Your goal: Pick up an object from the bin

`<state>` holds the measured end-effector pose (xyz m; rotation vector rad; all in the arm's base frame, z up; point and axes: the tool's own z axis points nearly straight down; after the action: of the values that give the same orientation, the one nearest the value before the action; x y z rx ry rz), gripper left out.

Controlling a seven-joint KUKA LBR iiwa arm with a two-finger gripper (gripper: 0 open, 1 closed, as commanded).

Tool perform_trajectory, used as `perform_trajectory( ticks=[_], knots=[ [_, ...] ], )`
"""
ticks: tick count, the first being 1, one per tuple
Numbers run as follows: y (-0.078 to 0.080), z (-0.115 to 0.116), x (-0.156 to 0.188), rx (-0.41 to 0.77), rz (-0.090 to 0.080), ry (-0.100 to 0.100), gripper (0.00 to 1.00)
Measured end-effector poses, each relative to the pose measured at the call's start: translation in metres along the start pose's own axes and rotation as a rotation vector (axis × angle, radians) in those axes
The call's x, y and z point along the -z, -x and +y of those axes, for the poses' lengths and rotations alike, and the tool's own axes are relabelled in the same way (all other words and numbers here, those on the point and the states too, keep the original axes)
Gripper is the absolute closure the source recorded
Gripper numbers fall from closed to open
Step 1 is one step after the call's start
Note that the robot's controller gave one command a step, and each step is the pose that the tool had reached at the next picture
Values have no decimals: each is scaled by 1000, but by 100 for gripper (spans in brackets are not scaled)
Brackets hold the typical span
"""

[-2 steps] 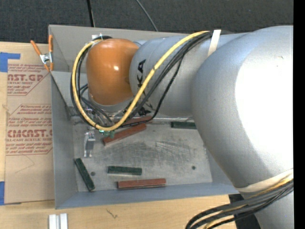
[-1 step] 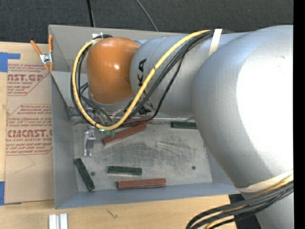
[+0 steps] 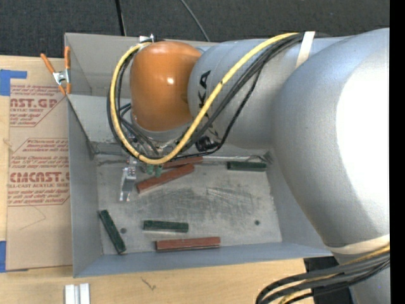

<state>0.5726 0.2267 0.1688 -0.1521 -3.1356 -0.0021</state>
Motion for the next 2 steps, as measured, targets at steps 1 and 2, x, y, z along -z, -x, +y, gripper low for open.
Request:
perform_trajectory(
  ticks=[1,2],
  knots=[
    [-2,-24,-36,44,-12,3,0],
    [7,-65,-74,249,0,-1,0]
  ],
)
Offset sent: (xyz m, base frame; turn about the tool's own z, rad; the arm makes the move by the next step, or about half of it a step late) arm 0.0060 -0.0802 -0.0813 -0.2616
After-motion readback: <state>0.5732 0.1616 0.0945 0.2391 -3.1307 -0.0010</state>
